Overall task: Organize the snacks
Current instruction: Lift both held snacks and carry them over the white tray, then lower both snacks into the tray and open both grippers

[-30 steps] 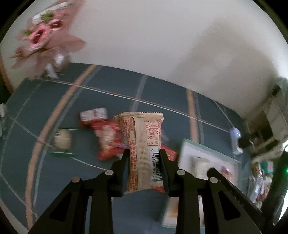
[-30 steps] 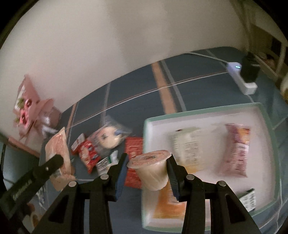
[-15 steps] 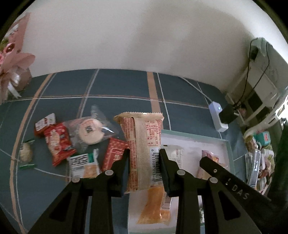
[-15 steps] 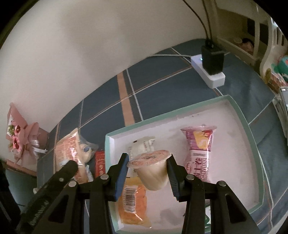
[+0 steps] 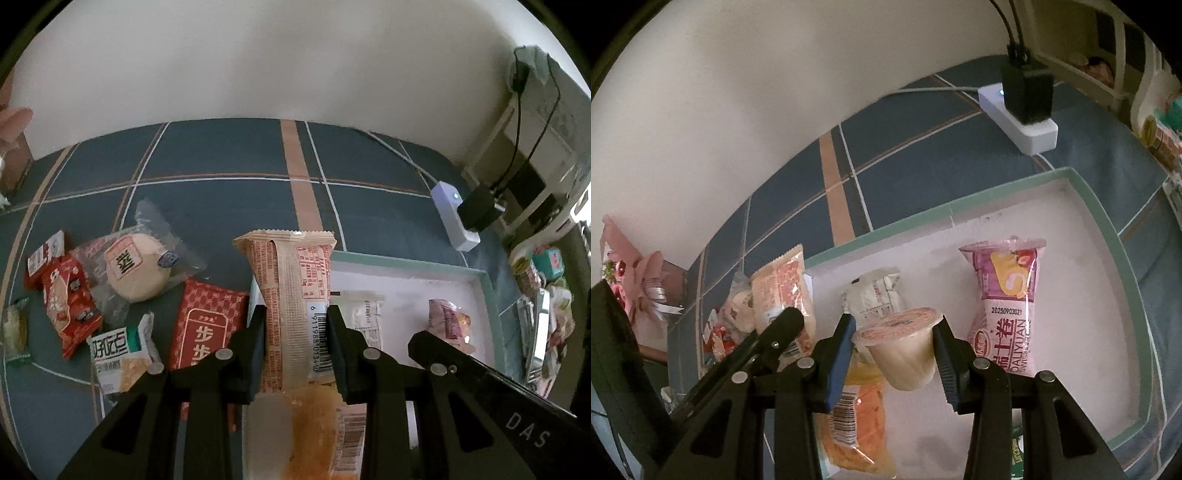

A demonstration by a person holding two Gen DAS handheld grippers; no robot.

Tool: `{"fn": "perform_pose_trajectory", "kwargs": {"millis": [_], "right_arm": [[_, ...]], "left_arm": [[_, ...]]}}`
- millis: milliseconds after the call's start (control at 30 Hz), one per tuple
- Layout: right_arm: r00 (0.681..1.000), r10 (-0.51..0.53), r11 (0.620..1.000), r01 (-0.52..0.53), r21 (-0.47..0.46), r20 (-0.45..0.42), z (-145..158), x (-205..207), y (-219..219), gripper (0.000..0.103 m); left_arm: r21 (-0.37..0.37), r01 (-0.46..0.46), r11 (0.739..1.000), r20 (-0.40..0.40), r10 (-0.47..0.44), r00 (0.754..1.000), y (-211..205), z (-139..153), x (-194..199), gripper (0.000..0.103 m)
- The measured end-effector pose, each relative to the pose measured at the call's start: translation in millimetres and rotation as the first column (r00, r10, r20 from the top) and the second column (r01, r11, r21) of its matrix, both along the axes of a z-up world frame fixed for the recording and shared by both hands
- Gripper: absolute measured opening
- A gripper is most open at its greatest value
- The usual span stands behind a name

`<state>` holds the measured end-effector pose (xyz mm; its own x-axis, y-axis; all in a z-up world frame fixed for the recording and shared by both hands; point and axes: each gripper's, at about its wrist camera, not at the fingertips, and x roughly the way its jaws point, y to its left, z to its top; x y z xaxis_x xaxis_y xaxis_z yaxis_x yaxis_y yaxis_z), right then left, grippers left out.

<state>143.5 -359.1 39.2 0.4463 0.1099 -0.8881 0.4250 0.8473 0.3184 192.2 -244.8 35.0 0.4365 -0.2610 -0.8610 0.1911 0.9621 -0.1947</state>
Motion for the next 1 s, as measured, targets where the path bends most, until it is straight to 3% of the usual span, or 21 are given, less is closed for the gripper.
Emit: {"fn": "perform_pose_trajectory", "kwargs": {"millis": [400, 600, 1000], "right_arm": [[0.999, -0.026, 0.999, 0.027, 0.017, -0.045, -16.4, -0.9, -7.1, 0.045], [0.998, -0.019, 1.0, 0.02, 0.018, -0.057, -18.7, -0.3, -4.3, 0.045], [0.998, -0.023, 1.0, 0.024, 0.013, -0.059, -14.7, 0.5, -3.1, 0.046]], "left_arm": [[-0.021, -0.003, 1.0, -0.051, 0.002, 0.999, -2.8, -21.3, 4.2, 0.034], [-0.048, -0.051, 0.998, -0.097, 0.046, 0.994, 9.9, -26.4, 6.3, 0.039], [-0.054, -0.116, 0.992, -0.145, 0.107, 0.984, 29.7, -24.6, 7.3, 0.039]]}}
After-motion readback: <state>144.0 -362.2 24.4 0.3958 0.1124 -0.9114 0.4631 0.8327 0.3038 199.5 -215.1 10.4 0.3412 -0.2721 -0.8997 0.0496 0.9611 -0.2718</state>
